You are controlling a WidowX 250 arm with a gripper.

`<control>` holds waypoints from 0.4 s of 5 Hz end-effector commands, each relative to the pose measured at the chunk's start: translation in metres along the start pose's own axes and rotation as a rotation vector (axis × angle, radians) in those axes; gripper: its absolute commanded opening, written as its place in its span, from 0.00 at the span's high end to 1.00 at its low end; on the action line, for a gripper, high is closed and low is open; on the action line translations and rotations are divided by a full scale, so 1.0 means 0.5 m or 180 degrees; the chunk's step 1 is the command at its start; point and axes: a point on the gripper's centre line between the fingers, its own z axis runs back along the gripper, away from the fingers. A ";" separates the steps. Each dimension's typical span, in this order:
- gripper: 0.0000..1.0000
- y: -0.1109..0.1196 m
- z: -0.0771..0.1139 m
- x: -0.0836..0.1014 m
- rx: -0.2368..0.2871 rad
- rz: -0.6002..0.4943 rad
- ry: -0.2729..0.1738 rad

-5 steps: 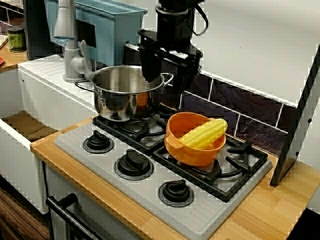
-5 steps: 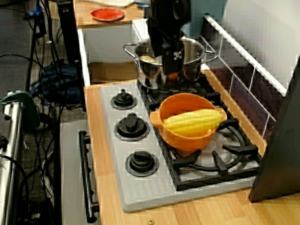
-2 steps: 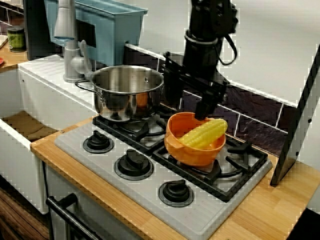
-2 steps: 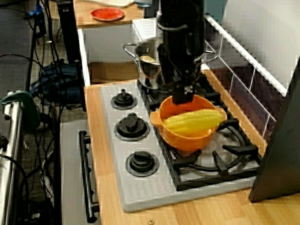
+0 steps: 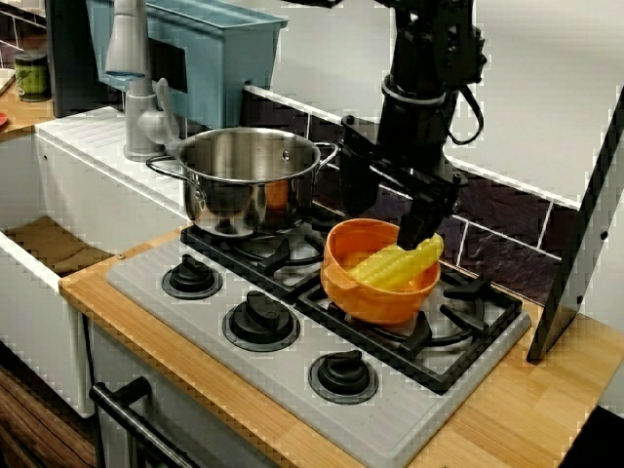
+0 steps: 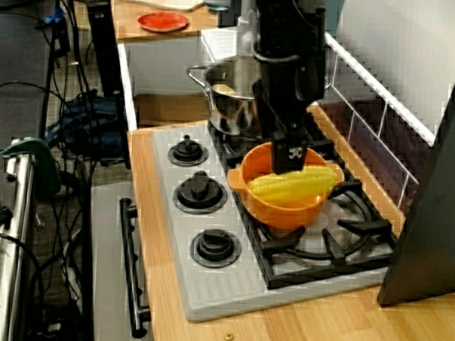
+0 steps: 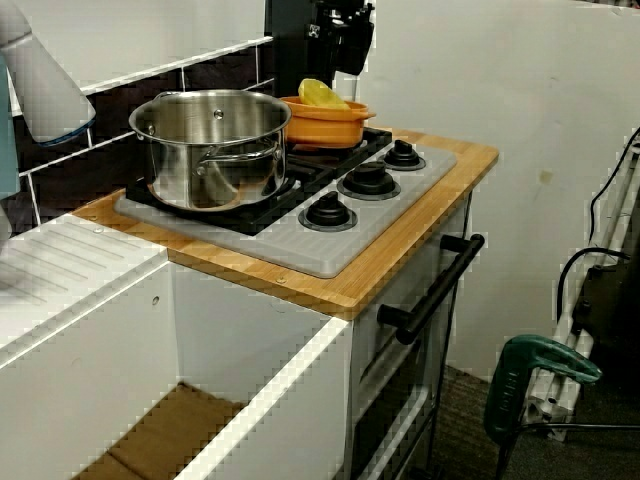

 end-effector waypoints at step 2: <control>0.00 0.070 0.044 0.004 -0.0092 0.0289 -0.0132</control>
